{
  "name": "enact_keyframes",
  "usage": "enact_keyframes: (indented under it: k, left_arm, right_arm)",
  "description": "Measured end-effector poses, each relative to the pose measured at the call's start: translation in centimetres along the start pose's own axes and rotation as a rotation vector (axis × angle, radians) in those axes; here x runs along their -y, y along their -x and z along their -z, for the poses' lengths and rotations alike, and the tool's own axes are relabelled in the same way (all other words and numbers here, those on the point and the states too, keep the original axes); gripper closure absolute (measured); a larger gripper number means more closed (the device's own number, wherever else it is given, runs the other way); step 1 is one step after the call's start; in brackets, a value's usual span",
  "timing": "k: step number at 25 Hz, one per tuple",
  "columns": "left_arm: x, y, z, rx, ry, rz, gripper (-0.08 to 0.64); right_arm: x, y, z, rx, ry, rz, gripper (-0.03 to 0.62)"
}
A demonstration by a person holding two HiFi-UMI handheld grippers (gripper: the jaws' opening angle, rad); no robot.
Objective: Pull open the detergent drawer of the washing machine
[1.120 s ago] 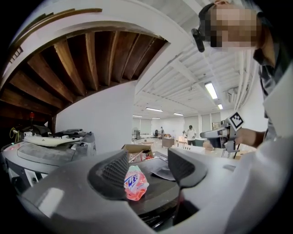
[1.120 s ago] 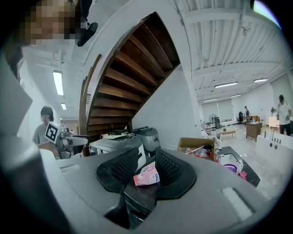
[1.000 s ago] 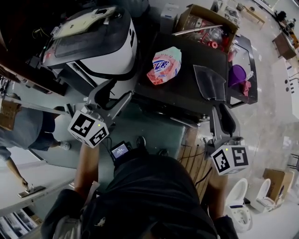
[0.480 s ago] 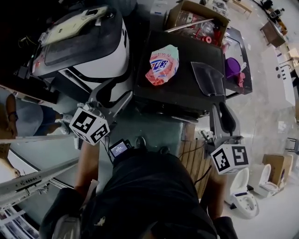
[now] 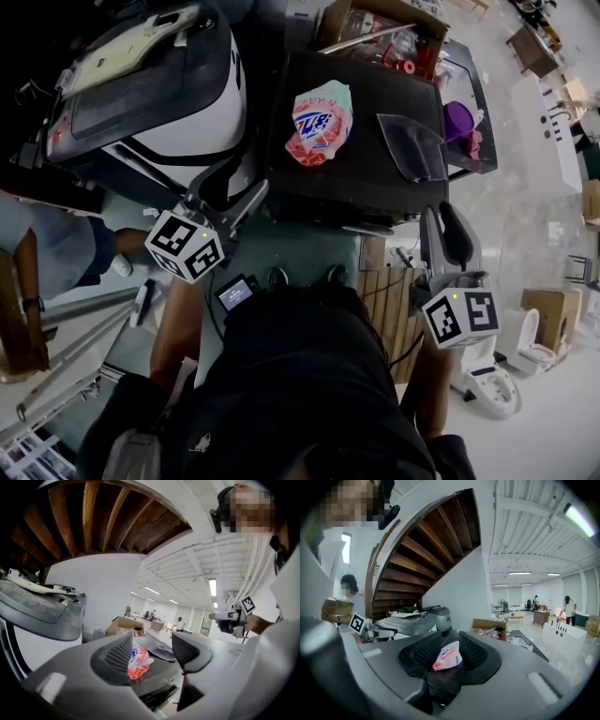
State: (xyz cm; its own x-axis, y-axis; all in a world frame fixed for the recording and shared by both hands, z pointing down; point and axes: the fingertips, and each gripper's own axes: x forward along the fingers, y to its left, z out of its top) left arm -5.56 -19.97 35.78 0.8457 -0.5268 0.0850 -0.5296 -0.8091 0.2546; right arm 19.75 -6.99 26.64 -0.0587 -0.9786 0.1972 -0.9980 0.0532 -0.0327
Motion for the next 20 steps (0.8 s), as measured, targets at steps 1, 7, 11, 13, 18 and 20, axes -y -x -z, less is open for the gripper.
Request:
enact_keyframes:
  k: [1,7,11,13,18,20]
  left_arm:
    - [-0.1,-0.3,0.5,-0.005,0.015,-0.001,0.258]
    - [-1.0,-1.8,3.8,-0.038,0.14,-0.014,0.258]
    - [-1.8,-2.5,6.7,-0.048,0.281,-0.035,0.258]
    - [-2.2,-2.9,8.5,-0.057,0.353,-0.043,0.258]
    - [-2.8,-4.2,13.4,-0.064,0.541,-0.043,0.258]
    - [-3.1,-4.7,15.6,-0.085,0.589,-0.052,0.258]
  right_arm:
    - [0.2,-0.2,0.1,0.0,0.001,-0.001,0.486]
    - [0.9,-2.2,0.4,-0.028,0.003,-0.046,0.486]
    - [1.3,-3.8,-0.1,-0.052,0.023,-0.09,0.486]
    - [1.7,-4.6,-0.1,-0.063,0.033,-0.11,0.486]
    - [2.3,-6.7,0.8,-0.105,0.041,-0.154,0.486]
    - [2.4,-7.5,1.2,-0.123,0.045,-0.172,0.486]
